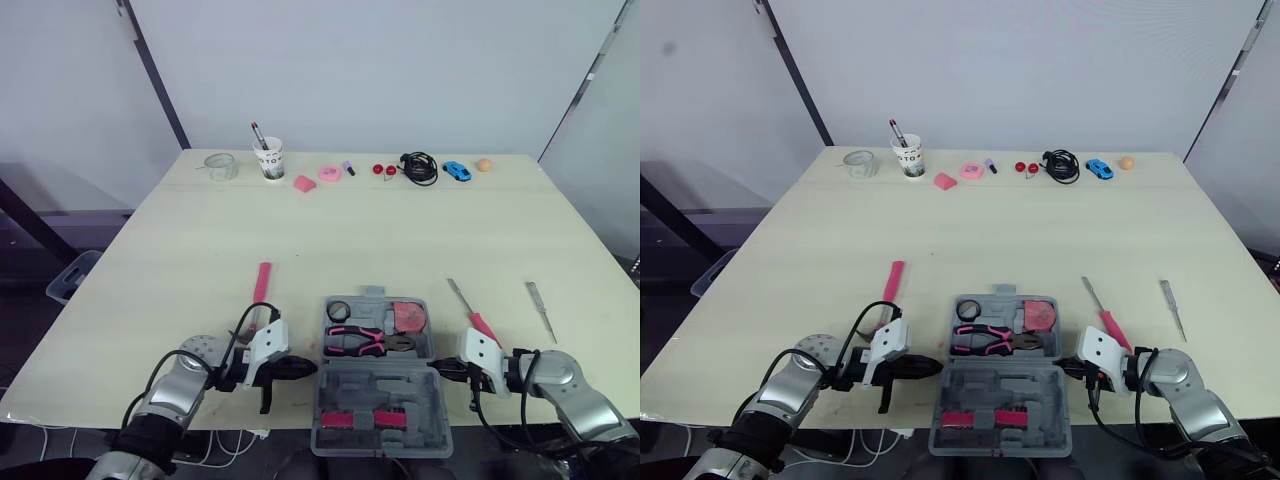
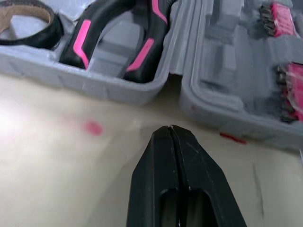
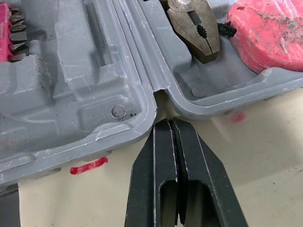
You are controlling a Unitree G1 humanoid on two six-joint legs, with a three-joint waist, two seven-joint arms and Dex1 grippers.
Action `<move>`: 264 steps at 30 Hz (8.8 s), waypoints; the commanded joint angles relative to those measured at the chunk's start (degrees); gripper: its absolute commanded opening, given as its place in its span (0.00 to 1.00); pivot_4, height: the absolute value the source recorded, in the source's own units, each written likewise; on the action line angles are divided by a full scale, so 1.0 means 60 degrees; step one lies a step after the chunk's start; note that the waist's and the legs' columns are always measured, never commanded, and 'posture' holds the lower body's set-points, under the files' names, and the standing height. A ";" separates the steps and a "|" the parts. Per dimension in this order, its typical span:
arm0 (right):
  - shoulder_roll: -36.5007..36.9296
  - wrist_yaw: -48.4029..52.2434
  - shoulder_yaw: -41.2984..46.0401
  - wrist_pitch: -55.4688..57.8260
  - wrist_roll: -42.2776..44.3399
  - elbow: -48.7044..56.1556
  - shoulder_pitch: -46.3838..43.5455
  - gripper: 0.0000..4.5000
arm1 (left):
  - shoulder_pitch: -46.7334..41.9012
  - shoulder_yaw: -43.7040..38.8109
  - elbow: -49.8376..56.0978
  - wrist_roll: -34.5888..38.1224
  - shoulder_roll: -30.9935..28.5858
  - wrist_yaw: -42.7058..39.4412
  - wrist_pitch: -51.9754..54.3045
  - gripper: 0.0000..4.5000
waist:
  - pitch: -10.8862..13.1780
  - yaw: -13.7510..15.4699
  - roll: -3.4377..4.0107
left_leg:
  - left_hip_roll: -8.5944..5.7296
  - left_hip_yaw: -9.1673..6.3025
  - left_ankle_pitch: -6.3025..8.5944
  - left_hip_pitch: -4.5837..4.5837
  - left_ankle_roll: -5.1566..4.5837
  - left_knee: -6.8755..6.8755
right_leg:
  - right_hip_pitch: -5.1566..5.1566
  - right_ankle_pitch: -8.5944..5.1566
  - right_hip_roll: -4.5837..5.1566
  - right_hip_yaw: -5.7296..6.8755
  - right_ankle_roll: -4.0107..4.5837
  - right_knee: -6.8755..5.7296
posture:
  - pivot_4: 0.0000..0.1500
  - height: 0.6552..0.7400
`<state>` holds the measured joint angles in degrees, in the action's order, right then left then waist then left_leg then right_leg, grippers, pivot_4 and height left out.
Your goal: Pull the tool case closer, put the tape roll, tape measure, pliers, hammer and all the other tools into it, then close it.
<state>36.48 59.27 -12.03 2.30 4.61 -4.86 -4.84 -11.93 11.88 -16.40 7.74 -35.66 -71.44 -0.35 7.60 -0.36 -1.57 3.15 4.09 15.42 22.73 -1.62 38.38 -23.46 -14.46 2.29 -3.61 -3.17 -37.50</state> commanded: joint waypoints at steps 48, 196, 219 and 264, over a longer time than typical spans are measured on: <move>-0.0371 -0.0034 0.0010 0.0414 0.0047 0.0548 -0.0307 0.00 | -0.0761 0.0508 -0.0565 -0.0455 0.0742 0.0070 0.0107 0.01 | -0.0008 0.0037 0.0006 | -0.0002 -0.0004 -0.0001 -0.0008 0.0000 0.0009 | 0.0001 -0.0002 -0.0007 -0.0010 0.0003 -0.0022 | 1.00 1.00; -0.1496 -0.0602 0.0066 -0.0229 -0.0734 -0.1647 -0.2228 0.00 | -0.2468 0.0435 -0.3557 -0.1564 0.1431 0.0075 -0.0929 0.01 | -0.0012 -0.0082 0.0014 | 0.0006 -0.0014 -0.0002 -0.0009 -0.0001 0.0010 | 0.0000 0.0017 -0.0036 -0.0023 -0.0030 -0.0032 | 1.00 1.00; -0.1345 -0.0630 0.0207 -0.0181 -0.0741 -0.1669 -0.2148 0.00 | -0.2464 0.0301 -0.3674 -0.1598 0.1274 0.0278 -0.1019 0.01 | -0.0012 -0.0075 0.0014 | 0.0006 -0.0013 -0.0002 -0.0009 -0.0001 0.0010 | 0.0000 0.0017 -0.0036 -0.0023 -0.0030 -0.0033 | 1.00 1.00; -0.0690 -0.2438 0.3263 0.0702 0.1278 0.1443 0.0281 0.00 | -0.0104 -0.2439 0.1153 0.1517 -0.0007 0.0833 0.0588 0.01 | -0.0005 -0.0040 0.0008 | 0.0022 -0.0013 -0.0001 0.0004 0.0001 0.0001 | -0.0008 0.0016 -0.0034 -0.0022 -0.0028 -0.0025 | 1.00 1.00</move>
<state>32.07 46.00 4.08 5.76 9.99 0.62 -3.83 -12.97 0.44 -13.64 13.41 -34.78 -67.01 2.40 7.57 -0.60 -1.52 3.29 4.02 15.42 22.76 -1.62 38.38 -23.51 -14.36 2.10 -3.73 -3.34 -37.64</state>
